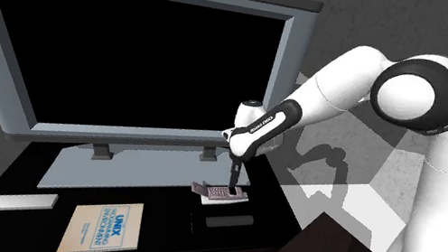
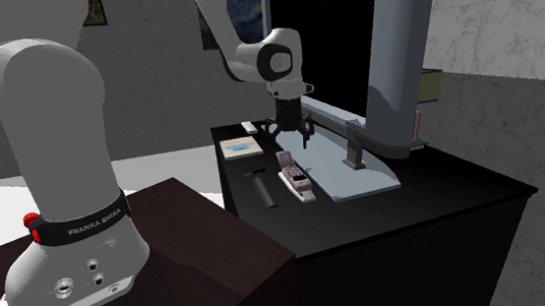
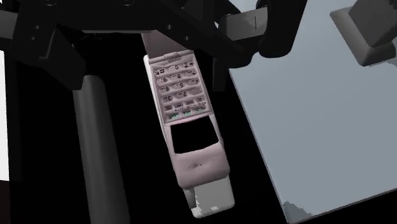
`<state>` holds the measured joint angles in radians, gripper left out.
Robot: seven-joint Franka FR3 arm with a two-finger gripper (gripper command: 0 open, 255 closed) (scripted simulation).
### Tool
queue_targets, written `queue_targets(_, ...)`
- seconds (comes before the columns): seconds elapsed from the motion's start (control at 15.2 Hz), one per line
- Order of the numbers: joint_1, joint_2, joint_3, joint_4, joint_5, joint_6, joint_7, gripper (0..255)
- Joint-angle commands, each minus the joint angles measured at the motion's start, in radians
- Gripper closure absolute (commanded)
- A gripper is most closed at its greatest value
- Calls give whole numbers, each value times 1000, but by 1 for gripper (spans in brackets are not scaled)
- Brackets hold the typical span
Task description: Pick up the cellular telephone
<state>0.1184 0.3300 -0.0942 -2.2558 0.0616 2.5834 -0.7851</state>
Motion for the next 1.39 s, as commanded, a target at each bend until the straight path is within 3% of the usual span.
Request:
queue_targets(0.0,-1,80,12,49,0,27,-26,0)
queue_targets(0.26,-8,228,31,153,-10,63,-73,0)
queue_targets(0.86,-15,325,39,184,-2,129,-78,0)
queue_targets(0.92,-14,323,39,181,-3,130,-77,255)
queue_targets(1.32,-14,322,39,180,-3,131,-77,255)
